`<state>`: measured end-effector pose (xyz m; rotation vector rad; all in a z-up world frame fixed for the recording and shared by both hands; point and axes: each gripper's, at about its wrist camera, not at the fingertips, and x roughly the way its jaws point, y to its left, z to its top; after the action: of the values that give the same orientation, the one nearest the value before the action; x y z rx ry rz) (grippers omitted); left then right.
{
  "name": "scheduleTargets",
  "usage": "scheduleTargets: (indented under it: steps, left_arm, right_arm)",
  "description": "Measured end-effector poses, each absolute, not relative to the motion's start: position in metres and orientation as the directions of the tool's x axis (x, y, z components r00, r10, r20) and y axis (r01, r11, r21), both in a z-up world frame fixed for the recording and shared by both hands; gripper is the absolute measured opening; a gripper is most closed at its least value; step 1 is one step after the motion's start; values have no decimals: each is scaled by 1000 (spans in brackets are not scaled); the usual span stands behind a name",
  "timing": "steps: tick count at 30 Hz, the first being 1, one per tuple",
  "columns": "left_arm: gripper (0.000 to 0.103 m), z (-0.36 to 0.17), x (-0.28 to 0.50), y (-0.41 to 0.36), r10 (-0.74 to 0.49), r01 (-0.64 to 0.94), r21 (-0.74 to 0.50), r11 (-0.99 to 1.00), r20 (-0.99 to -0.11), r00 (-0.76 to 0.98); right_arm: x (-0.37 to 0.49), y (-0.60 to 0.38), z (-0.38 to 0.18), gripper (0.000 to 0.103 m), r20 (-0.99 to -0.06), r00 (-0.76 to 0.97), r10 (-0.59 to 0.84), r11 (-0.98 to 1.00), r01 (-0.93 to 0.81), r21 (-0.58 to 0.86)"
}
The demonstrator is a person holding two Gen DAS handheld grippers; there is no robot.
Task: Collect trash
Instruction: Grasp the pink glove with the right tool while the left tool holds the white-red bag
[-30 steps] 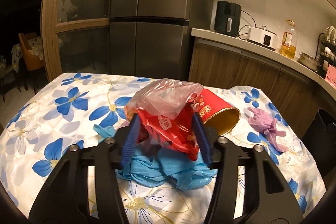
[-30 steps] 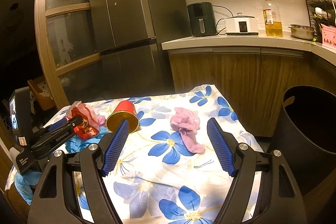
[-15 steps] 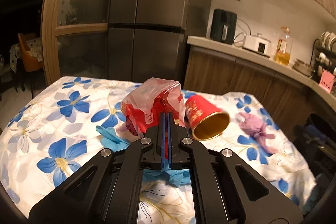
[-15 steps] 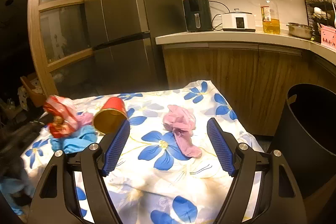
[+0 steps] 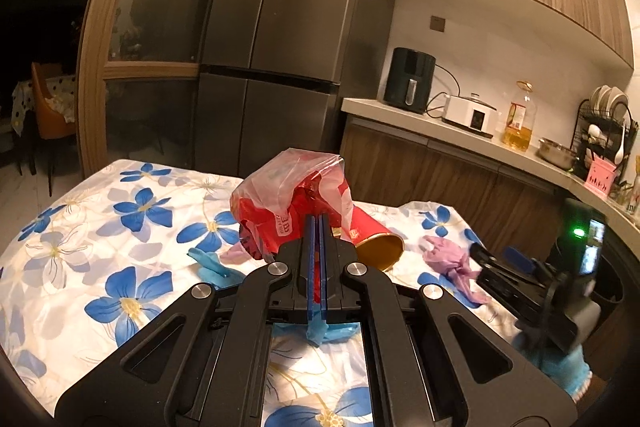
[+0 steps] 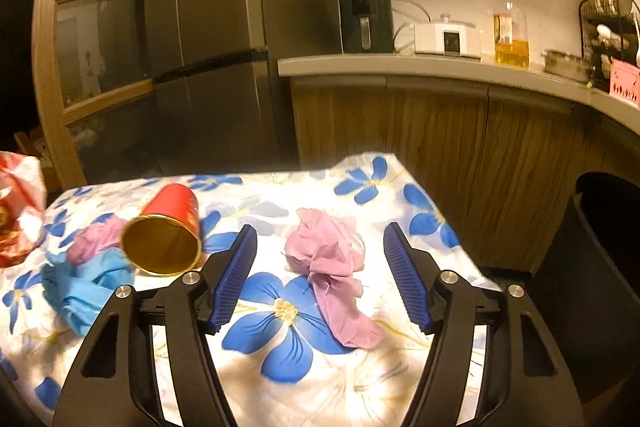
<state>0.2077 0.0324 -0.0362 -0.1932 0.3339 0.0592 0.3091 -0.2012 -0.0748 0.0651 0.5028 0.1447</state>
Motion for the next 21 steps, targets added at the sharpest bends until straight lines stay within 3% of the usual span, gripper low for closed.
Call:
scheduleTargets:
  steps: [10, 12, 17, 21]
  left_arm:
    - [1, -39, 208, 33, 12, -78, -185, 980, -334, 942]
    - [1, -39, 208, 33, 12, -79, -184, 980, -337, 941]
    - [1, -39, 208, 32, 12, -79, -182, 980, -340, 940]
    - [1, -39, 208, 32, 13, -79, -181, 980, -340, 940]
  right_arm:
    - [337, -203, -100, 40, -579, 800, 157, 986, -95, 136]
    - [339, -202, -103, 29, -591, 790, 162, 986, -100, 136]
    - [340, -200, -102, 9, -595, 784, 176, 984, -117, 138]
    - [334, -201, -96, 4, -567, 803, 184, 982, -125, 143]
